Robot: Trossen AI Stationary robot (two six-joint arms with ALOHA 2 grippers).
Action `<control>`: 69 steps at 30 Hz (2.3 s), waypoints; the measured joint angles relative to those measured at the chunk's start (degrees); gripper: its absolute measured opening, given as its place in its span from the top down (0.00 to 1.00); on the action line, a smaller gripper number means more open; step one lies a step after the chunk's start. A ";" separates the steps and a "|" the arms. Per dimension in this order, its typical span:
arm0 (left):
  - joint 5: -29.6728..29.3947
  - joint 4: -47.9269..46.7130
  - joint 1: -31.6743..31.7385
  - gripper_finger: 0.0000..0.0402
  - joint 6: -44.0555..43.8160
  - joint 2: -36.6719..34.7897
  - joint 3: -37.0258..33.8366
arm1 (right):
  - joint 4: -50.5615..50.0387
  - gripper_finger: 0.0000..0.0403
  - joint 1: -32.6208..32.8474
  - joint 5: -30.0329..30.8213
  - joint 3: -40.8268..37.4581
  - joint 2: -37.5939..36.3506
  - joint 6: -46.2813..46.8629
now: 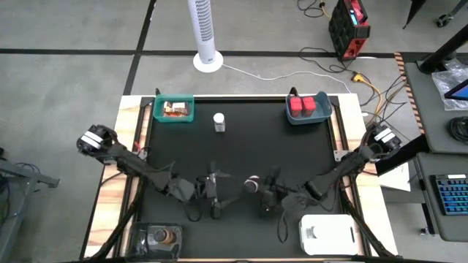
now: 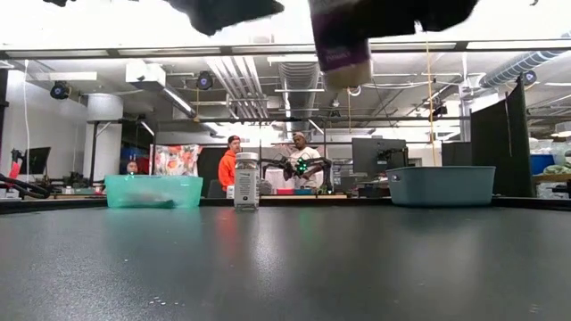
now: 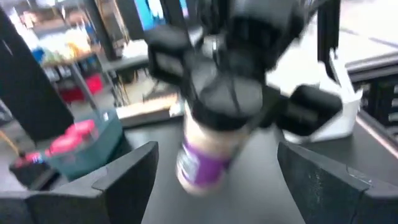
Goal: Sort spices by type
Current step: Put the black seasoning bottle into the black bin
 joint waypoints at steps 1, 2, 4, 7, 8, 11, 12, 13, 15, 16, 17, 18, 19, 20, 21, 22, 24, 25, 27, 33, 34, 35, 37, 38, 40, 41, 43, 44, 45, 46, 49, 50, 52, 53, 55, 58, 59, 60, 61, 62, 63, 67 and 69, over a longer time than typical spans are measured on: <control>0.35 1.22 0.01 0.22 1.39 -0.40 0.00 | -0.30 0.66 0.02 -0.01 -0.01 0.10 0.49; 1.13 2.39 0.12 0.22 2.47 -0.63 0.00 | -0.05 0.66 -0.01 0.08 -0.01 0.35 1.03; 3.27 4.46 0.65 0.22 3.83 -0.68 0.06 | -0.19 0.66 -0.07 0.37 -0.01 0.64 1.23; 4.66 4.67 1.55 0.22 3.89 0.49 1.21 | -0.16 0.66 -0.12 0.37 -0.01 0.68 1.42; 4.84 4.66 1.86 0.22 3.94 1.37 1.75 | 0.02 0.66 -0.11 0.37 -0.01 0.68 1.42; 5.81 4.44 2.36 0.22 6.23 4.56 4.08 | -0.08 0.66 -0.07 0.33 -0.01 0.68 1.40; 5.76 4.38 2.38 0.22 7.31 5.58 4.97 | -0.09 0.66 -0.07 0.34 -0.01 0.68 1.44; 5.74 4.38 2.40 0.22 8.34 6.47 5.94 | -0.07 0.66 -0.09 0.36 -0.01 0.68 1.49; 5.76 4.52 2.62 0.22 9.48 7.88 7.81 | -0.25 0.66 -0.09 0.36 -0.01 0.68 1.61; 5.68 4.43 2.70 0.22 9.77 8.49 8.59 | -0.26 0.66 -0.09 0.34 -0.01 0.68 1.67; 5.67 4.31 2.85 0.22 9.93 9.09 9.24 | -0.26 0.66 -0.09 0.36 -0.01 0.68 1.68; 5.70 4.26 2.90 0.22 10.32 9.59 9.60 | -0.19 0.66 -0.09 0.34 -0.01 0.68 1.69; 5.66 3.99 2.93 0.23 10.80 9.96 9.82 | -0.21 0.66 -0.08 0.36 -0.01 0.68 1.72; 5.63 3.97 2.98 0.23 11.02 10.30 10.07 | -0.27 0.66 -0.07 0.35 -0.01 0.68 1.87; 5.61 4.11 2.98 0.25 11.14 10.53 10.30 | -0.31 0.66 -0.07 0.33 -0.01 0.68 1.96; 5.56 4.15 2.95 0.26 11.16 10.55 10.32 | -0.34 0.66 -0.07 0.30 -0.01 0.68 1.95; 5.50 4.11 2.92 0.31 10.87 10.50 10.30 | -0.31 0.66 -0.04 0.14 -0.01 0.68 1.96; 5.42 4.11 2.94 0.34 10.42 10.49 10.21 | -0.35 0.66 -0.04 0.12 -0.01 0.68 1.95; 5.08 4.05 2.98 0.40 9.87 10.39 10.16 | -0.46 0.65 -0.04 -0.05 -0.01 0.68 1.90; 3.99 3.89 2.96 0.54 9.68 10.35 10.15 | -0.50 0.59 -0.04 -0.50 -0.05 0.68 2.67; 3.99 3.89 2.95 0.54 9.65 10.35 10.16 | -0.47 0.57 -0.04 -0.52 -0.05 0.68 2.77; 3.99 3.87 2.94 0.54 9.58 10.35 10.14 | -0.46 0.55 -0.04 -0.52 -0.05 0.68 2.91; 3.96 3.84 2.83 0.54 9.42 10.35 10.14 | -0.48 0.50 -0.04 -0.62 -0.05 0.68 3.29; 3.81 3.85 2.74 0.54 9.32 10.35 10.14 | -0.44 0.48 -0.04 -0.76 -0.05 0.68 3.87; 2.33 3.76 2.42 0.54 9.25 10.35 10.14 | -0.28 0.42 -0.04 -0.65 -0.05 0.68 5.42; 0.84 3.54 2.27 0.53 9.29 10.35 10.08 | -0.04 0.39 -0.07 -0.45 -0.05 0.68 6.08; -1.02 3.10 1.99 0.51 9.34 10.35 10.03 | 0.01 0.33 -0.07 -0.05 -0.03 0.64 7.16; -1.56 2.77 1.82 0.51 9.33 10.35 10.03 | -0.10 0.30 -0.04 -0.04 -0.03 0.64 7.21; -1.95 2.46 1.62 0.51 9.35 10.27 10.03 | -0.24 0.27 0.03 -0.04 -0.05 0.64 7.21; -2.04 2.20 1.45 0.51 9.31 10.17 10.01 | -0.24 0.24 0.14 -0.04 -0.04 0.62 7.19; -2.93 1.40 0.25 0.52 8.67 9.44 10.01 | -0.72 0.18 0.71 -0.08 -0.03 -0.13 7.14; -3.86 0.76 -0.38 0.52 8.19 9.02 10.01 | -0.98 0.16 0.97 -0.06 -0.03 -0.54 7.17; -8.08 -1.64 -2.16 0.52 6.86 7.76 10.01 | -2.39 0.14 1.61 -0.08 -0.03 -1.72 7.31; -10.68 -3.11 -3.23 0.52 5.52 7.02 10.01 | -3.27 0.13 1.92 -0.08 -0.03 -2.35 7.72; -14.98 -6.56 -5.81 0.52 1.71 5.35 10.57 | -5.69 0.11 2.46 -0.12 -0.03 -3.76 9.10; -18.30 -12.05 -10.34 0.52 -6.04 3.24 14.28 | -8.78 0.11 2.75 -0.28 -0.03 -5.84 11.15; -19.61 -15.23 -11.82 0.52 -8.78 2.75 16.11 | -9.68 0.11 2.72 -0.26 -0.03 -6.46 11.77; -20.92 -19.28 -13.30 0.52 -11.80 2.60 18.26 | -10.13 0.11 2.67 -0.23 -0.03 -6.85 11.98; -22.22 -24.94 -14.83 0.52 -15.51 2.60 20.80 | -10.14 0.11 2.50 -0.16 -0.03 -6.97 11.99; -23.22 -32.33 -16.42 0.52 -20.02 2.70 23.48 | -10.15 0.11 2.34 -0.16 -0.03 -7.02 11.91; -23.69 -40.72 -17.84 0.52 -25.23 3.10 26.53 | -10.24 0.11 2.19 -0.22 -0.03 -7.03 11.72; -22.99 -73.66 -24.66 0.52 -48.22 4.97 39.61 | -10.04 0.11 1.29 -0.49 -0.10 -6.75 11.55; -24.84 -85.69 -28.64 0.52 -58.21 6.52 44.95 | -10.25 0.11 1.19 -0.61 -0.48 -6.28 11.55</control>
